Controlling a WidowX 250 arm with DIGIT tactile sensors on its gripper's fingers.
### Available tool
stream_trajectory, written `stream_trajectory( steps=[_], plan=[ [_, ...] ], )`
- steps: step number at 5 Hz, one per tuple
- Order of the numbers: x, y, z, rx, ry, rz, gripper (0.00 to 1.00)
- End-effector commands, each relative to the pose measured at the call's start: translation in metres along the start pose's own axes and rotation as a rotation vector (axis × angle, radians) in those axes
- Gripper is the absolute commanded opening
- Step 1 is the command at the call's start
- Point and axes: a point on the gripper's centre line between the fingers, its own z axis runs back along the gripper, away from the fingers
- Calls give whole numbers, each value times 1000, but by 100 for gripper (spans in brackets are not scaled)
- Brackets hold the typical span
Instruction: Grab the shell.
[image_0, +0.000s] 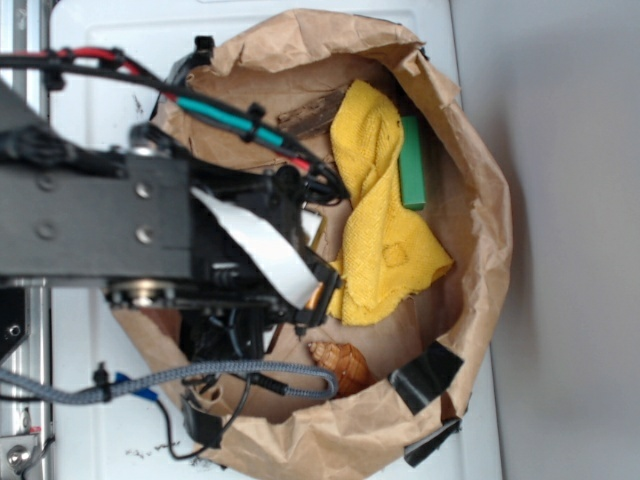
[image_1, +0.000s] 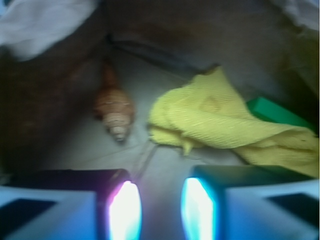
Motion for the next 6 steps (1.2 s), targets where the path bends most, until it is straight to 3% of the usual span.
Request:
stream_trajectory(
  steps=[1, 2, 3, 4, 6],
  plan=[
    [19, 0, -28, 5, -26, -56, 100],
    [30, -17, -42, -8, -24, -127, 100],
    [35, -34, -43, -75, -55, -193, 100],
    [40, -42, -41, -128, -137, -229, 100],
    [51, -47, -59, -124, -142, -234, 100]
  ],
)
